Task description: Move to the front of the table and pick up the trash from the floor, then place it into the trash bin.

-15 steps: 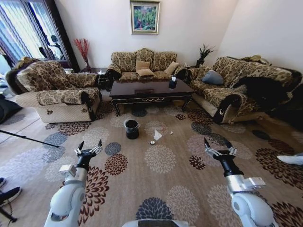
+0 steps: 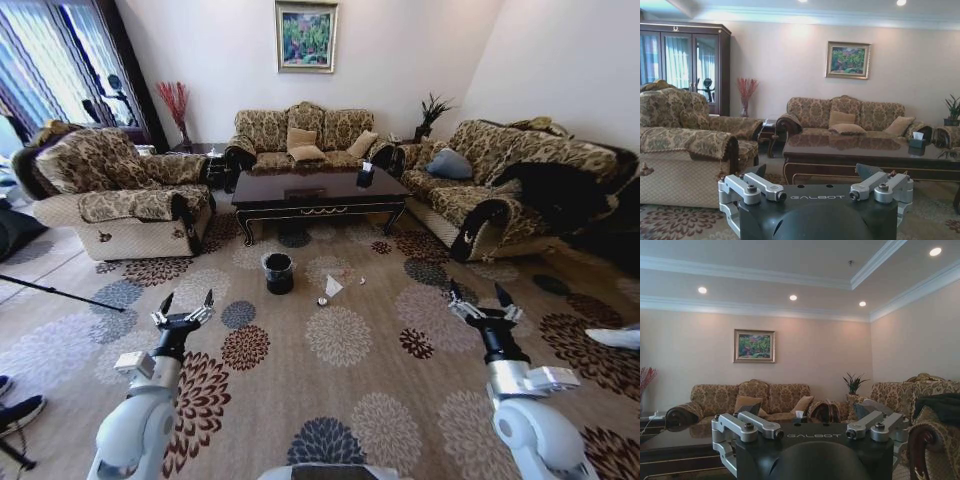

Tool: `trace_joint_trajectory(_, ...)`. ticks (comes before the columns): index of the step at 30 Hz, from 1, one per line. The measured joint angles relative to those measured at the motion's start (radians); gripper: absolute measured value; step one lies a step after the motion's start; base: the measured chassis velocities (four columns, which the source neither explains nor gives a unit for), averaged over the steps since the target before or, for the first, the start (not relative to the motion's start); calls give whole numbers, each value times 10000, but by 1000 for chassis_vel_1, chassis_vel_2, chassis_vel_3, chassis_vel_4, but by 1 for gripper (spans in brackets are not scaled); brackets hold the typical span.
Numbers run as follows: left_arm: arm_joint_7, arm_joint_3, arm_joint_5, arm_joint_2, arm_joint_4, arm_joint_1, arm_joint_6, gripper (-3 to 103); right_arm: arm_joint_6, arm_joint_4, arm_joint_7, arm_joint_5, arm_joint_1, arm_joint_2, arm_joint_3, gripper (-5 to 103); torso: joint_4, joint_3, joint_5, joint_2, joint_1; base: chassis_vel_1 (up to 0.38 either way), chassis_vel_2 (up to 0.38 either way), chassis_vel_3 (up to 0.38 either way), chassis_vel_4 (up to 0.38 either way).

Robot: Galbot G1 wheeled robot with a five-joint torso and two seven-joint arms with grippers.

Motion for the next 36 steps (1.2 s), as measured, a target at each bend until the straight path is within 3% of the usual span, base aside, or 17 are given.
trace_joint_trajectory(6, -138, 9, 17, -9, -172, 67, -30, 100, 298, 39, -172, 9, -165, 68, -75, 100, -1, 0, -1, 0, 0, 0, 0, 0, 0)
trace_joint_trajectory(10, -227, -16, 53, 17, -113, 58, -527, 100, 412, 89, -412, 17, -238, -70, -91, 100, -1, 0, -1, 0, 0, 0, 0, 0, 0)
trace_joint_trajectory(16, -323, -51, -139, -5, 48, 41, -723, 100, 426, 81, -506, -36, -229, -107, -78, 100, 0, 0, 0, 0, -1, 0, 0, 0, 0)
trace_joint_trajectory(29, -632, -76, -629, 38, 308, -48, -699, 100, 389, -27, -447, -167, -271, 2, -56, 100, -3, -5, -1, -9, -4, 0, 0, 0, 0)
trace_joint_trajectory(36, -671, -47, -792, 111, 371, -55, -708, 100, 351, -32, -304, -112, -369, 110, 19, 100, -4, -134, -1, -265, -128, 0, 0, 0, 0)
